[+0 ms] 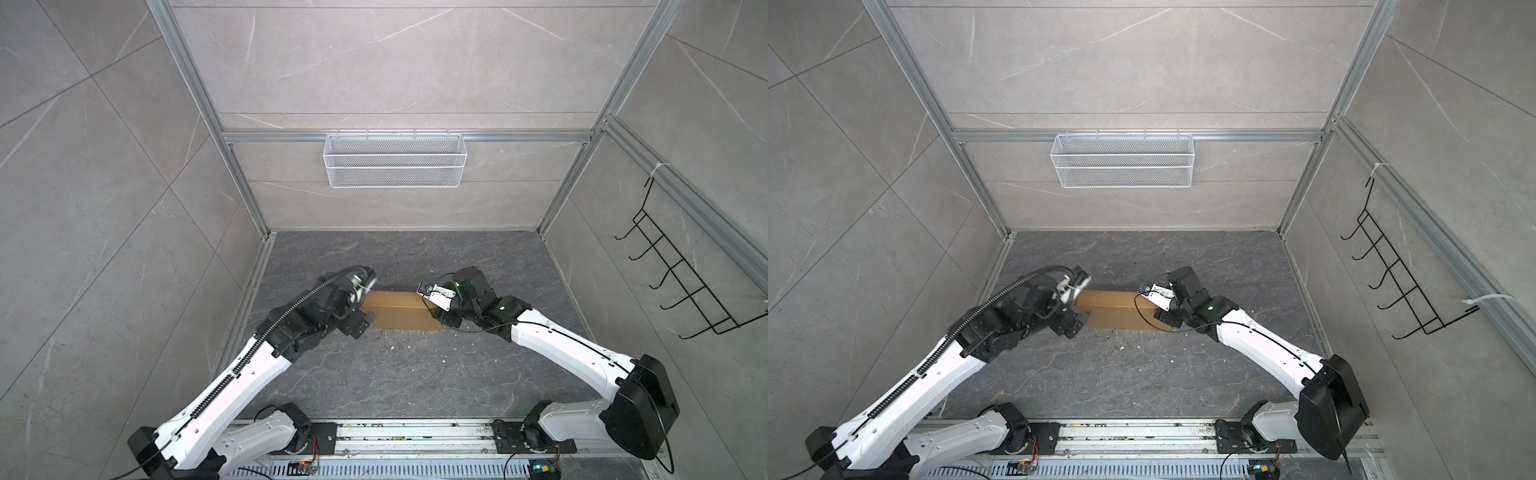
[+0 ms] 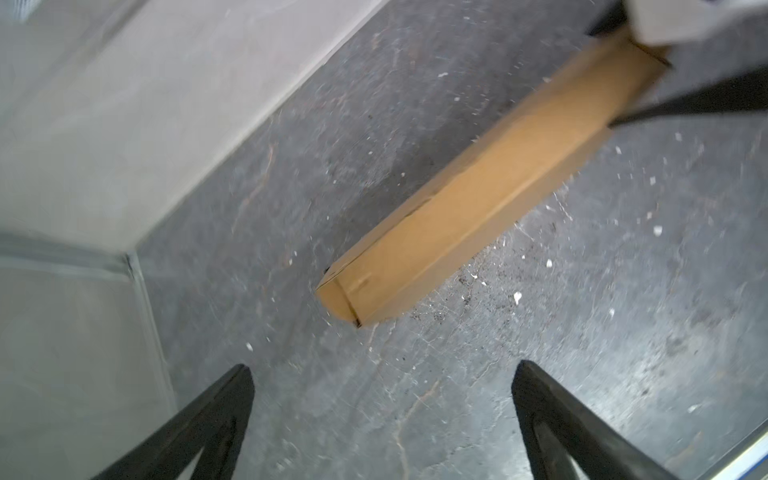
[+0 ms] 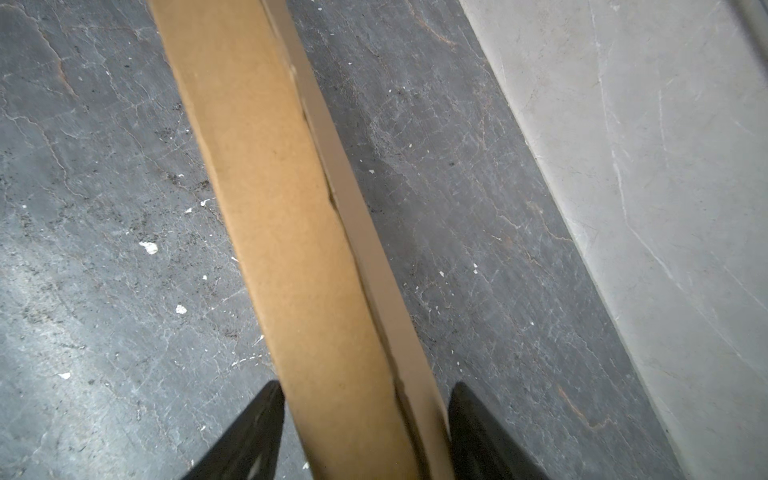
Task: Fold the paper box
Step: 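Open the left gripper and swing it to the box end farther from the right gripper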
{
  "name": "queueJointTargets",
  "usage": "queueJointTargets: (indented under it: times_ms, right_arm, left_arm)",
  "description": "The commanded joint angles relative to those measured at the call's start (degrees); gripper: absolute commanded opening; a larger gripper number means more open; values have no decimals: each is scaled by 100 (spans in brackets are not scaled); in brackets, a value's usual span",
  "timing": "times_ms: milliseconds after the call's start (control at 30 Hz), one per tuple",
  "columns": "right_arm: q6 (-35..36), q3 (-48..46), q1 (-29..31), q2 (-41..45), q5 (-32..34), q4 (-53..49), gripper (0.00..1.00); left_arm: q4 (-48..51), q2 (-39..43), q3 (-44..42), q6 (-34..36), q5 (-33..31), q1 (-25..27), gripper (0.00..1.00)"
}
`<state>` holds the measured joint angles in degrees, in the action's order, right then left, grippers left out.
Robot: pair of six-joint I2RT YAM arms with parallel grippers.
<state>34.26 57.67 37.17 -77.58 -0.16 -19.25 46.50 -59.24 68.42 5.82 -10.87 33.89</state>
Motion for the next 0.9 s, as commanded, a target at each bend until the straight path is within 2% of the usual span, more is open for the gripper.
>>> queueJointTargets:
  times_ms: [0, 133, 200, 300, 367, 633, 867]
  right_arm:
    - [-146, 52, 0, -83, 79, -441, 63]
    - [-170, 26, 1, -47, 109, -462, 63]
    - [-198, 34, 1, -46, 104, -465, 62]
    - [-243, 56, -5, -57, 96, -494, 62]
    - [-274, 85, 1, -73, 74, -510, 62]
    - [-306, 219, 0, -218, 43, -576, 62]
    - [-298, 302, -1, -290, 97, -645, 62]
  left_arm:
    - [385, 62, 304, -1740, 1473, -1053, 99]
    - [388, -139, 406, -2788, 2814, -2042, 99]
    - [470, -314, 456, -2889, 3078, -2269, 99]
    - [449, -519, 416, -2720, 3279, -2452, 84]
    - [192, -611, 298, -2496, 3452, -2457, 77]
    - [-497, -1071, 91, -986, 3060, -2381, 58]
    - [-610, -1787, 374, 4, 3023, -2172, 53]
